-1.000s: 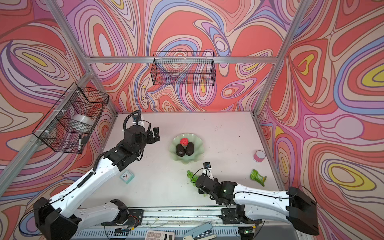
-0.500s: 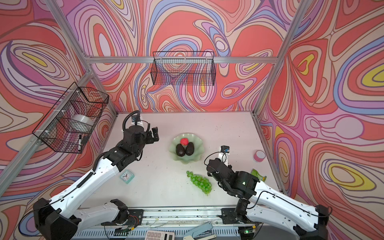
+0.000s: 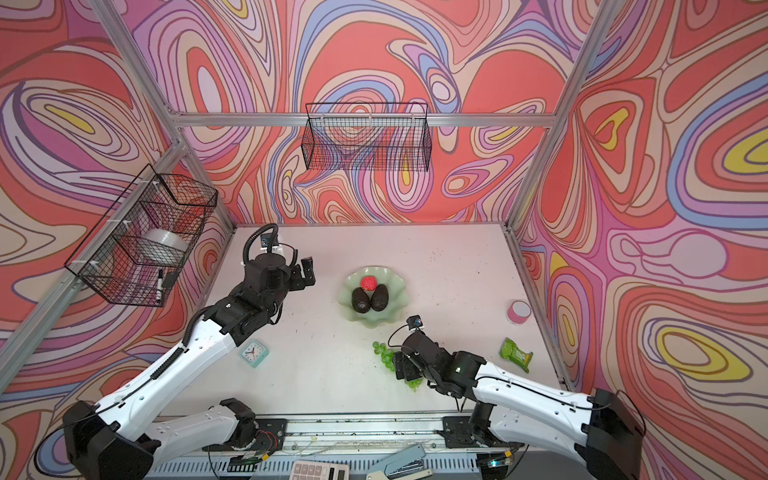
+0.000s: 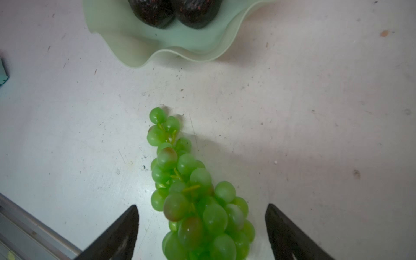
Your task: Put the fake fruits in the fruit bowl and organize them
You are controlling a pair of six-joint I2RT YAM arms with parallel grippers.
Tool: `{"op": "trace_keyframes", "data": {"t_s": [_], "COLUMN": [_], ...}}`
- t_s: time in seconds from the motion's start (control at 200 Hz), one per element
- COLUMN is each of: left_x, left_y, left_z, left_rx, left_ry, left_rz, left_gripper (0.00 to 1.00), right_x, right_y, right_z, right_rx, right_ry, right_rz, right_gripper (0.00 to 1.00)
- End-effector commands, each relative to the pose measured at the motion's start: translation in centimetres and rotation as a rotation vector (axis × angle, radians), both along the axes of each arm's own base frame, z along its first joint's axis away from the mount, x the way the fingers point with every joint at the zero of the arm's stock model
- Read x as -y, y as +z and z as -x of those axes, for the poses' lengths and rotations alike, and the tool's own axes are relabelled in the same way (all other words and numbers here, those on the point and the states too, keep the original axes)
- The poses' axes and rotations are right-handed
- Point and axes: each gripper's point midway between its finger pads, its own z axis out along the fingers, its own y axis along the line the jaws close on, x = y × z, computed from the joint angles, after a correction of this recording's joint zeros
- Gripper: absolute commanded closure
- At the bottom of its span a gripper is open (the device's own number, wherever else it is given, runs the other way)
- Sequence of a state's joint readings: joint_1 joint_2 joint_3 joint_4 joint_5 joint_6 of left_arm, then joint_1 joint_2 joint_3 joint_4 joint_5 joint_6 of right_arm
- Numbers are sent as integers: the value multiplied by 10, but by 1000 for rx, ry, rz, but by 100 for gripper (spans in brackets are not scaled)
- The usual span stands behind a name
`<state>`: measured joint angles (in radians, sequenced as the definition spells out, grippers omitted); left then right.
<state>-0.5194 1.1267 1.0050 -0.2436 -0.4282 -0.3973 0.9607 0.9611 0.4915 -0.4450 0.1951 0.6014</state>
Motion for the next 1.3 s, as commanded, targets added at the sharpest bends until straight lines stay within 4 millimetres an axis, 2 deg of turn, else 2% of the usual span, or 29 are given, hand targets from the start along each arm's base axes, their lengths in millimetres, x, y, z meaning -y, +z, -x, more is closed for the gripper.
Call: {"op": "trace_keyframes", "data": {"t_s": [0.0, 0.315, 0.536, 0.736, 0.831, 0.986, 1.147, 1.297], "left_x": [-9, -10, -12, -13, -14, -14, -16, -18], "left_y": [-2, -2, -2, -5, -6, -8, -6, -3], "left_z": [3, 3, 4, 4, 4, 5, 6, 6], "left_rx": [-5, -5, -3, -8, -10, -13, -8, -1], "left_ry": [31, 30, 36, 38, 40, 40, 43, 47], "left_rz": [2, 5, 2, 1, 1, 4, 1, -1], "left_gripper": [0, 0, 0, 0, 0, 0, 0, 0], "right_x": [-19, -17, -17, -15, -13, -13, -12, -5], "right_y": [-3, -20, -38, -48, -54, -56, -42, -24], "right_z": [0, -5, 1, 3, 4, 3, -2, -6], "right_rx": [10, -48, -97, -99, -106, -104, -68, -27], "right_ry": [78, 22, -37, -68, -80, -85, -114, -166], "right_rz": [-52, 19, 28, 65, 82, 85, 57, 11], "right_gripper": [9, 10, 13, 19, 24, 39, 56, 64]}}
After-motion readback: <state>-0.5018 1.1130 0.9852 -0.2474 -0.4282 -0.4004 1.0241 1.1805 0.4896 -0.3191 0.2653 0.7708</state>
